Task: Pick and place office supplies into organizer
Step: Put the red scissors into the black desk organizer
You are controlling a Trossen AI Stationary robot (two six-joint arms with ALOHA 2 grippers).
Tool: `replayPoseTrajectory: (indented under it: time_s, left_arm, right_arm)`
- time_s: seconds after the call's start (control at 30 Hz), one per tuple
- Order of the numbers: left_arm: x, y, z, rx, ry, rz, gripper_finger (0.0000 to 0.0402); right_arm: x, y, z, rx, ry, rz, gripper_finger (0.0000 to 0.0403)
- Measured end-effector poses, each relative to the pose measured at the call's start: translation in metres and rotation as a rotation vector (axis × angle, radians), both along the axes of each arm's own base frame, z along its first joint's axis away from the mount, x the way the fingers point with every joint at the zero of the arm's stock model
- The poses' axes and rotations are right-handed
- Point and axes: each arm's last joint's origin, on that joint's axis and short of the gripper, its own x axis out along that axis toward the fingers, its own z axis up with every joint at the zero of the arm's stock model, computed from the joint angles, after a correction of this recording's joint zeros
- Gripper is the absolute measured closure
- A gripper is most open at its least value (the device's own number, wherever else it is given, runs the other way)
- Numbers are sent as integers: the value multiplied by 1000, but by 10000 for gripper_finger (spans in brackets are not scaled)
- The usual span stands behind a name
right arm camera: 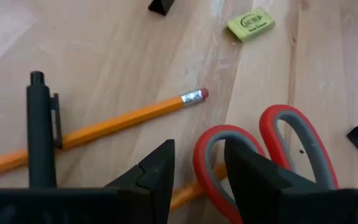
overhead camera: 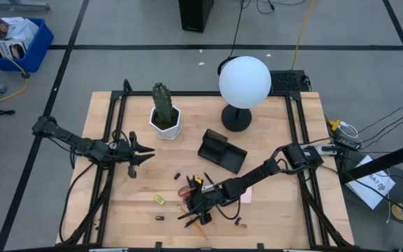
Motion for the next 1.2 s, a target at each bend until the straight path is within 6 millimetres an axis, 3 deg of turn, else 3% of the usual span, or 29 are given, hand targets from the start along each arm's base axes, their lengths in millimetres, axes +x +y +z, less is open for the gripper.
replayPoseTrajectory:
  time_s: [0.17,0.5,0.9,1.2]
  left_arm:
    - [0,0,0,0,0,0,309]
    - [0,0,0,0,0,0,309]
    - [0,0,0,0,0,0,309]
    - [0,0,0,0,1,0,309]
  right_arm:
    - [2,-5,0,11,2,-22,286]
    - [4,-12,0,32,17,-61,372]
    - [9,-10,10,50,-83,-43,370]
    - [8,-14,41,22,-156,-41,368]
